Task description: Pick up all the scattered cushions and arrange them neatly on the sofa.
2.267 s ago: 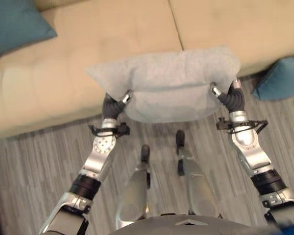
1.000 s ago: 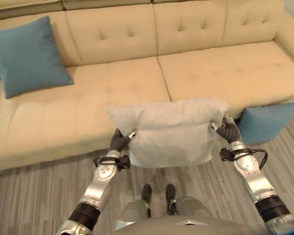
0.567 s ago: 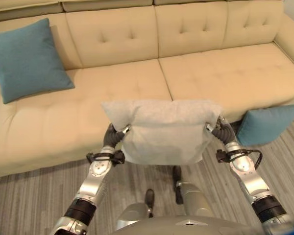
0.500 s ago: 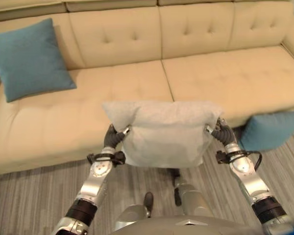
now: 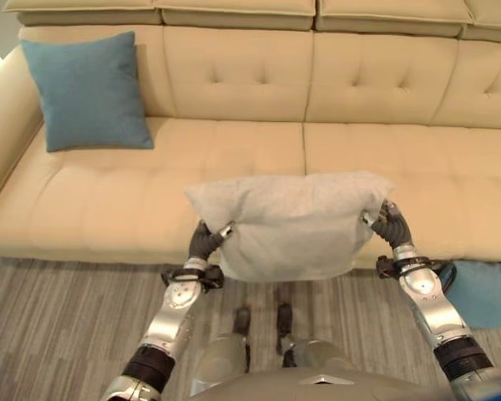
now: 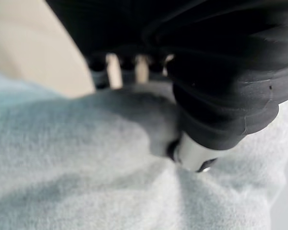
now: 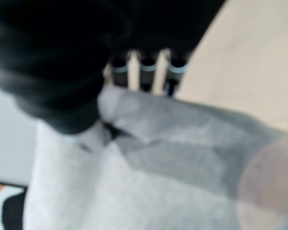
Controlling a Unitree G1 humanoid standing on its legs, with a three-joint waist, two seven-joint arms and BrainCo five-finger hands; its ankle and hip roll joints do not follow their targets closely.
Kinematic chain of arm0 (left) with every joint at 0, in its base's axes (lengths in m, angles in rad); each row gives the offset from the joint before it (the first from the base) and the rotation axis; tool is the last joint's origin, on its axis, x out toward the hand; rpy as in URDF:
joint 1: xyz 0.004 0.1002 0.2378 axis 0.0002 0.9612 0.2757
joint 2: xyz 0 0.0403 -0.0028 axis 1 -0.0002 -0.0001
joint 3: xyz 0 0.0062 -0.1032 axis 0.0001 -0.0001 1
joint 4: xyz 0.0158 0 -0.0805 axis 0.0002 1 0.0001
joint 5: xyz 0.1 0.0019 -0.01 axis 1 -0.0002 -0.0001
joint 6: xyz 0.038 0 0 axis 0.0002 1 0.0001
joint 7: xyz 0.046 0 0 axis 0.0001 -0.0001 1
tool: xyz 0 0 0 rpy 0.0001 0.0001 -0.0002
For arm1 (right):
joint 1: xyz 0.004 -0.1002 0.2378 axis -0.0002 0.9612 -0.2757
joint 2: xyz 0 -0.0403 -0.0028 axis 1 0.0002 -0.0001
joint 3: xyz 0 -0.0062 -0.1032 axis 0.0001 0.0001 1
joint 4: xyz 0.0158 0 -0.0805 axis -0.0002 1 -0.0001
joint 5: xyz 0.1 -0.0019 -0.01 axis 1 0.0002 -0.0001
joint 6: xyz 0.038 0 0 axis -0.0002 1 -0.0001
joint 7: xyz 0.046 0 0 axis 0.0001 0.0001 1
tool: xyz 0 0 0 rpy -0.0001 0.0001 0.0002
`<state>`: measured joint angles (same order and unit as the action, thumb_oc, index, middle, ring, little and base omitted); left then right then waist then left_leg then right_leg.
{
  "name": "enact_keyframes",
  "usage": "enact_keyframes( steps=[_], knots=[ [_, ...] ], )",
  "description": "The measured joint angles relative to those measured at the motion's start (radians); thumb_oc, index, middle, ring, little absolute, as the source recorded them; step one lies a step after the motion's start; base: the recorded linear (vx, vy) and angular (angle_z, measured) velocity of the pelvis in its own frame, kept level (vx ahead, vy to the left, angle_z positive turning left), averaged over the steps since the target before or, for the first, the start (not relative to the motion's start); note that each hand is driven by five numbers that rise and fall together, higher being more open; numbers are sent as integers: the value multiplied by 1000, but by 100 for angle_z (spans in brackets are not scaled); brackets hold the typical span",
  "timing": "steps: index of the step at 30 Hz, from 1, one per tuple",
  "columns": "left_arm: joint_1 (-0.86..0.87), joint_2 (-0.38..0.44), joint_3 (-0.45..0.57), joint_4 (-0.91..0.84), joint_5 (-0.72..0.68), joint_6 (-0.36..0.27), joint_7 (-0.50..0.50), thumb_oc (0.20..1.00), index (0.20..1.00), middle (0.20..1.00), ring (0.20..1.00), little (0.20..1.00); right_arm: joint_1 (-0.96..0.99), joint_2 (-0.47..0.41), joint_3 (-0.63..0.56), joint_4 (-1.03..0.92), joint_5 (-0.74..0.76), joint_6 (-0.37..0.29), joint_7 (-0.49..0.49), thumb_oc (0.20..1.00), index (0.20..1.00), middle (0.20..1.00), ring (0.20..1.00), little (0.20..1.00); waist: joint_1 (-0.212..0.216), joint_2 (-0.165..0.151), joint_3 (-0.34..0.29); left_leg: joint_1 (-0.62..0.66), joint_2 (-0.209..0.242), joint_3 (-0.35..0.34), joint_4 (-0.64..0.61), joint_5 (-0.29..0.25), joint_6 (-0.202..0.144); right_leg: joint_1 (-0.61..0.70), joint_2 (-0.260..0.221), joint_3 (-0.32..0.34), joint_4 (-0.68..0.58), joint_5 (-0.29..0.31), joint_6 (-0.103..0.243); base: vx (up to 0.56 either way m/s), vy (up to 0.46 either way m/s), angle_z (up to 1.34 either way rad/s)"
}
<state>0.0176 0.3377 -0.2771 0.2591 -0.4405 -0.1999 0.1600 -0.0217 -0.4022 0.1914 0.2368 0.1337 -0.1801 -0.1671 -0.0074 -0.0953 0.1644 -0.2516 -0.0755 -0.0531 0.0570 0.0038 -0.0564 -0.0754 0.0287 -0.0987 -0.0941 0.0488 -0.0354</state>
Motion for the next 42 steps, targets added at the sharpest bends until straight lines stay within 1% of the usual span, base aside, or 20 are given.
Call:
enact_keyframes(
  steps=[3,5,6,7,9,10,11,12,15,17,19,21,23,25,26,28,30,33,39,42],
  knots=[
    [6,2,3,0,0,0,1,200,200,200,200,200,15,-2,6,2,0,5,1,200,200,200,200,200,16,14,1,-11,24,14,-10,29,-4,27,16,2,3,-3,-11,264,87,-32],
    [20,0,1,0,0,1,-1,200,200,200,200,200,42,-7,6,-12,-1,10,6,200,200,200,200,200,16,47,-19,13,54,17,-2,30,9,60,34,15,3,-18,-19,257,136,-35],
    [19,-1,1,-1,0,1,-2,200,200,200,200,200,47,-7,5,-16,-1,10,5,200,200,200,200,200,7,51,-21,26,50,19,-6,53,25,68,31,18,5,-29,-10,282,208,-28],
    [17,1,1,-2,0,1,-1,200,200,200,200,200,47,-5,5,-21,-2,11,5,200,200,200,200,200,7,52,-22,50,38,35,-21,75,56,59,16,44,53,-67,15,197,155,-31],
    [19,6,1,-2,0,2,-1,200,200,200,200,200,49,-2,6,-23,-2,11,5,200,200,200,200,200,12,53,-23,79,32,68,-40,84,82,28,-2,61,149,-117,51,147,134,-31],
    [13,12,1,-3,0,2,0,200,200,200,200,200,50,-3,6,-25,-2,11,6,200,200,200,200,200,3,51,-25,94,13,75,-42,72,101,-3,-25,80,247,-166,91,127,122,-6],
    [10,15,1,-3,0,2,0,200,200,200,200,200,48,-3,6,-25,-2,12,5,200,200,200,200,200,1,50,-25,97,9,76,-43,67,109,-16,-31,89,282,-178,107,127,106,-4],
    [-3,25,2,-3,-1,2,1,200,200,200,200,200,32,-2,8,-25,-3,15,6,200,200,200,200,200,5,50,-25,106,5,96,-51,74,127,-80,-40,109,416,-219,152,82,53,-15],
    [-19,59,2,-3,0,1,2,200,200,200,200,200,21,6,13,-25,-11,15,6,200,200,200,200,200,10,50,-23,148,-6,92,-60,57,137,-110,-76,115,532,-232,163,157,57,-6],
    [-27,71,5,-3,0,1,2,200,200,200,200,200,17,8,17,-24,-15,15,7,200,200,200,200,200,14,49,-22,188,-8,89,-91,51,135,-114,-100,111,507,-233,161,214,-17,-5],
    [-35,80,13,-3,0,0,2,200,200,200,200,200,9,8,25,-23,-20,15,7,200,200,200,200,200,16,49,-22,215,-8,91,-123,37,126,-142,-122,92,354,-206,173,184,-54,-9],
    [-35,83,17,-3,0,0,2,200,200,200,200,200,7,8,27,-22,-20,16,7,200,200,200,200,200,3,41,-20,223,-18,91,-127,45,137,-152,-139,83,225,-111,191,127,-83,12],
    [-8,76,17,-3,1,0,-1,200,200,200,200,200,25,9,26,-21,-21,18,8,200,200,200,200,200,-10,27,-19,254,-28,63,-128,21,112,-121,-144,83,154,-30,180,139,-92,36],
    [37,62,20,-5,1,0,-2,200,200,200,200,200,54,11,26,-21,-22,18,12,200,200,200,200,200,-10,10,-32,288,-31,48,-143,15,105,-67,-137,79,112,11,173,75,-67,29],
    [50,58,20,-6,1,0,-1,200,200,200,200,200,61,12,26,-19,-23,18,13,200,200,200,200,200,-2,-1,-40,289,-32,43,-145,13,104,-46,-134,78,72,53,134,98,-111,14],
    [60,54,20,-7,1,2,-1,200,200,200,200,200,58,11,22,-18,-22,18,14,200,200,200,200,200,-1,6,-38,280,-11,20,-145,9,96,-14,-114,51,3,83,113,81,-107,23],
    [59,41,23,-7,1,10,-1,200,200,200,200,200,55,8,17,-19,-22,20,14,200,200,200,200,200,0,13,-37,281,16,3,-144,8,91,-1,-88,26,1,79,98,58,-107,31],
    [20,39,23,-7,0,15,12,200,200,200,200,200,5,-3,16,-19,-22,20,2,200,200,200,200,200,-4,23,-32,271,37,-10,-145,7,90,-10,-68,23,1,78,97,-2,-56,12],
    [-148,28,22,5,-5,18,74,200,200,200,200,200,-164,-13,8,-4,-21,26,-46,200,200,200,200,200,-18,36,-21,230,45,-10,-144,21,65,-47,-63,15,-4,81,90,-81,-15,3],
    [-381,52,3,111,-16,15,138,200,200,200,200,200,-404,-23,47,125,-17,28,-106,200,200,200,200,200,-30,37,-1,124,37,-8,-144,57,56,-153,-69,16,1,112,96,-127,1,0]
  ],
)
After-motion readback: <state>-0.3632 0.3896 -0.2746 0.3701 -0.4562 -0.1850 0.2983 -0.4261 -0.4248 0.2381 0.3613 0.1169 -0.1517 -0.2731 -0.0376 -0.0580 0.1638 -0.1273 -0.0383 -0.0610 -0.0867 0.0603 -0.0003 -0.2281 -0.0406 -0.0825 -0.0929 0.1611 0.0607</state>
